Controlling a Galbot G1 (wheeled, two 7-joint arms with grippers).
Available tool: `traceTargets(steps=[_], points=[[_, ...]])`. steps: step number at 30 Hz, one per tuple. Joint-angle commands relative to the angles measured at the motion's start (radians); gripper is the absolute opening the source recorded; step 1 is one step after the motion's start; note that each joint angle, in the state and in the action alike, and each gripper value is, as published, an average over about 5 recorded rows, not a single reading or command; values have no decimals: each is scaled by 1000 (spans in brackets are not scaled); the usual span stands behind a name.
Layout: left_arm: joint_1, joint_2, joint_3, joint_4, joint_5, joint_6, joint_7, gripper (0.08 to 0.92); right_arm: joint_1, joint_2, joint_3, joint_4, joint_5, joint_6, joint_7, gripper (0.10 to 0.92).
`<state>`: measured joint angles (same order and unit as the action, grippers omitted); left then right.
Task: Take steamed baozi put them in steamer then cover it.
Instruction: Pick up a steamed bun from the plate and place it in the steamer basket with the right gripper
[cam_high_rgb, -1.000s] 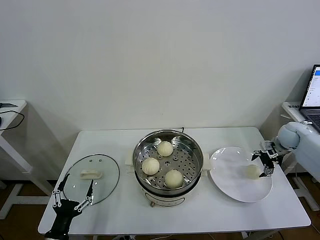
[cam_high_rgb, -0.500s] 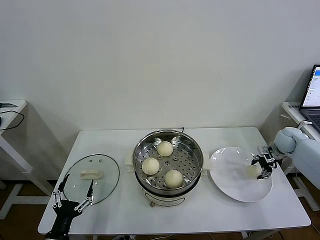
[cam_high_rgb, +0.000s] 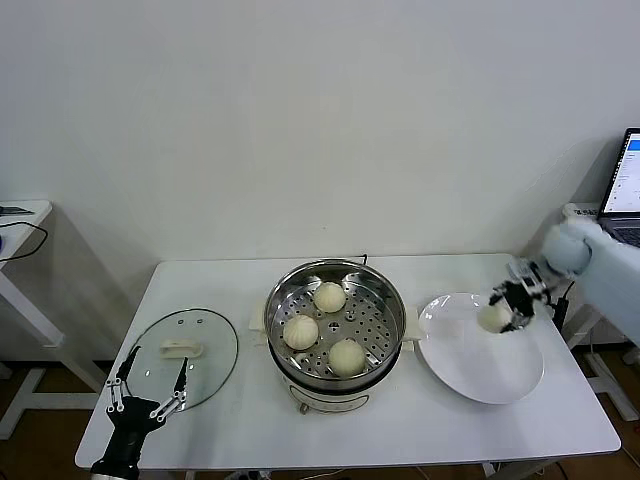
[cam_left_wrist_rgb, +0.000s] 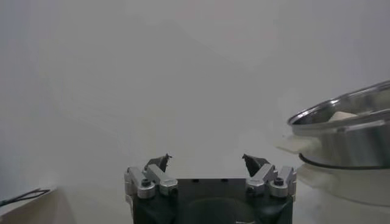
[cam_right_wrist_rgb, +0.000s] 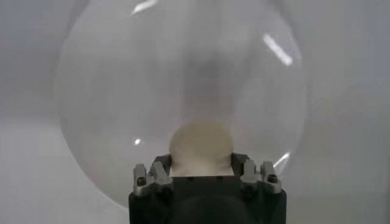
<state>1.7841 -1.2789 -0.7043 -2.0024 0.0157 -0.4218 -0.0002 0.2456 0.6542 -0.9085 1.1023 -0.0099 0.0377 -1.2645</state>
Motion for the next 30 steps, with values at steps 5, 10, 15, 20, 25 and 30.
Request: traceTargets(steps=[5, 10, 15, 20, 25, 30], points=[[-3, -1, 9, -9, 9, 4, -3, 823, 593, 213, -456, 359, 446, -164, -78, 662], [0, -4, 11, -16, 14, 5, -5, 823, 594, 294, -489, 397, 470, -214, -8, 662], [1, -7, 8, -19, 15, 4, -6, 823, 567, 345, -534, 400, 434, -249, 42, 668], [3, -7, 3, -19, 15, 1, -7, 823, 516, 363, -552, 375, 352, -261, 71, 670], [2, -6, 0, -18, 14, 0, -7, 823, 472, 369, -546, 348, 316, -269, 93, 670], [-1, -5, -1, -14, 14, -1, -7, 823, 441, 380, -540, 336, 297, -272, 98, 670]])
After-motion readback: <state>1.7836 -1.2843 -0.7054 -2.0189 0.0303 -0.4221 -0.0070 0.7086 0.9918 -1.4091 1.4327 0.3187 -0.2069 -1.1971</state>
